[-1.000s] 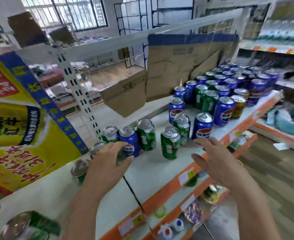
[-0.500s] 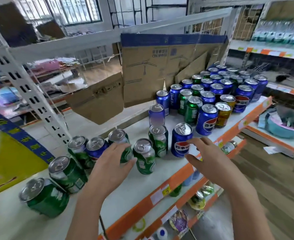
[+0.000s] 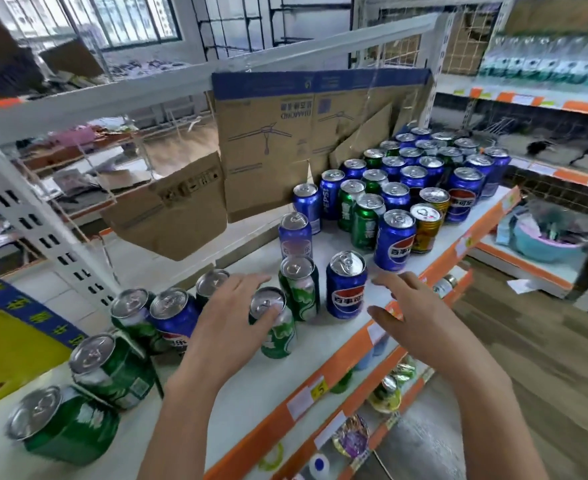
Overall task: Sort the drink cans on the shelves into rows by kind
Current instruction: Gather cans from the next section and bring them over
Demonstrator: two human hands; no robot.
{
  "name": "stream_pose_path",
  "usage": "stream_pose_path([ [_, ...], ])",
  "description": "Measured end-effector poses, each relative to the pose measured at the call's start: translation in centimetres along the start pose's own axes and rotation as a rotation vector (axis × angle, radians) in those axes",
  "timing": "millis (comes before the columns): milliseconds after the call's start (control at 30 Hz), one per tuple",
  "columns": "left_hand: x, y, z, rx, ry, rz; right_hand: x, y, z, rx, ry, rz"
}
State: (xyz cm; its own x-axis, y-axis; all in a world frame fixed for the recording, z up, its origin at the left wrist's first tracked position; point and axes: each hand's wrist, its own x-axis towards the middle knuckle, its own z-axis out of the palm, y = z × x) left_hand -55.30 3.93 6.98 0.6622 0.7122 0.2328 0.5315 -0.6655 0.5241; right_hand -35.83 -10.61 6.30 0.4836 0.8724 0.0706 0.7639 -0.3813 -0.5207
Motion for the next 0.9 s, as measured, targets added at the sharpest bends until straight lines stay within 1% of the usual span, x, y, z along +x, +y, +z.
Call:
stream_pose_path([
  [67, 0.4, 0.7, 0.6, -0.005, -0.038, 0.048, -1.3, 0.6, 0.0, -0.009, 0.003, 0.061],
  [200, 1.4, 2.4, 2.4, -0.013, -0.056, 0.095, -2.6, 3.3, -0.8, -0.051, 0.013, 0.144],
  [267, 2.2, 3.3, 3.4, 0.007, -0.065, 0.125, -2.5, 5.1, -1.1, -0.044, 0.054, 0.179],
  [367, 3.8, 4.7, 5.1, 0.045, -0.073, 0.140, -1.5, 7.9, -1.7, -0.042, 0.066, 0.217],
  [500, 7.5, 7.3, 8.5, 0.059, -0.033, 0.158, 1.7, 13.3, -2.9, -0.021, 0.077, 0.200],
  [633, 12.9, 12.2, 12.7, 0.055, -0.002, 0.142, 7.0, 19.7, -6.7, -0.027, 0.050, 0.154],
  [800, 19.0, 17.6, 18.5, 0.037, -0.050, 0.121, 13.3, 25.9, -11.9, -0.050, 0.051, 0.092],
  [900, 21.4, 19.4, 21.7, 0.112, -0.087, 0.064, 16.7, 27.4, -12.9, -0.078, -0.016, 0.034],
])
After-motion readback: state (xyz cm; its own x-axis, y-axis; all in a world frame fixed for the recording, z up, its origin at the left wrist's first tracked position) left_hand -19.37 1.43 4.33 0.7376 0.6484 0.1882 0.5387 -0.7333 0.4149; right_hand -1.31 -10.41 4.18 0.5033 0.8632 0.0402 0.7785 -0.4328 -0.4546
